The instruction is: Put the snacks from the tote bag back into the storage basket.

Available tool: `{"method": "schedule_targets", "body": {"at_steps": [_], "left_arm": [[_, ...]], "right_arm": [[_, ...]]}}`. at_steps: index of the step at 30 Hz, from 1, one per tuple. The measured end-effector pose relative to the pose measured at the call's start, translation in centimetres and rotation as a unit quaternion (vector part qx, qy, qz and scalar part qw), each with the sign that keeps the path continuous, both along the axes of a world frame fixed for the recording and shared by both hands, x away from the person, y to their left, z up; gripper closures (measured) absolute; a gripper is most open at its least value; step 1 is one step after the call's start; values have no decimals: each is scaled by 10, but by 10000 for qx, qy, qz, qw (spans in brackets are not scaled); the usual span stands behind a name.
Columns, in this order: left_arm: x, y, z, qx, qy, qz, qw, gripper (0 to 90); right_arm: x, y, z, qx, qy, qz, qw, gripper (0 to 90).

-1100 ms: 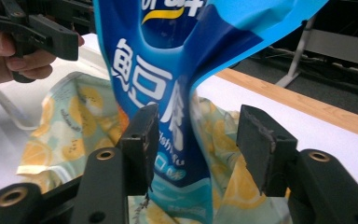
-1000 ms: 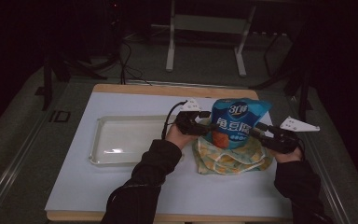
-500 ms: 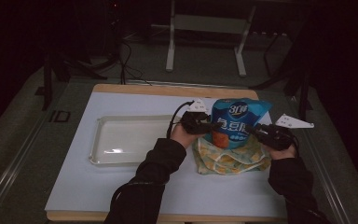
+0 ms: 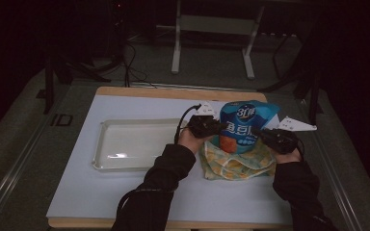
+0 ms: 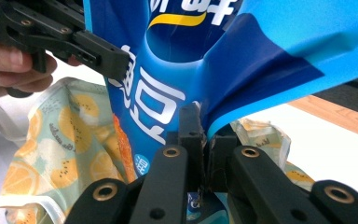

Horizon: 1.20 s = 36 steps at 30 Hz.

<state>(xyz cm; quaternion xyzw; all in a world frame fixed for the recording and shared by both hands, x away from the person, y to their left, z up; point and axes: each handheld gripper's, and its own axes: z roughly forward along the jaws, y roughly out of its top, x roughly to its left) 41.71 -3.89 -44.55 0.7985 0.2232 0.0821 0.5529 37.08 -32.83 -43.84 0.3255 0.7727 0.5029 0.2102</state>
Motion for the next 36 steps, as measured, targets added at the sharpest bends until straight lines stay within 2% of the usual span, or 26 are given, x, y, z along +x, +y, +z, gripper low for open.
{"method": "schedule_targets", "body": {"at_steps": [14, 27, 36], "left_arm": [[-5, -1, 7, 125, 63, 102, 9998, 891], [-11, -3, 30, 108, 101, 78, 9999, 896], [-15, -3, 50, 103, 8, 101, 9999, 897]], "right_arm": [[-3, 3, 4, -58, 43, -32, 10000, 891], [-9, 2, 23, -22, -40, -30, 10000, 894], [-13, 1, 41, -30, -161, -19, 9999, 894]]}}
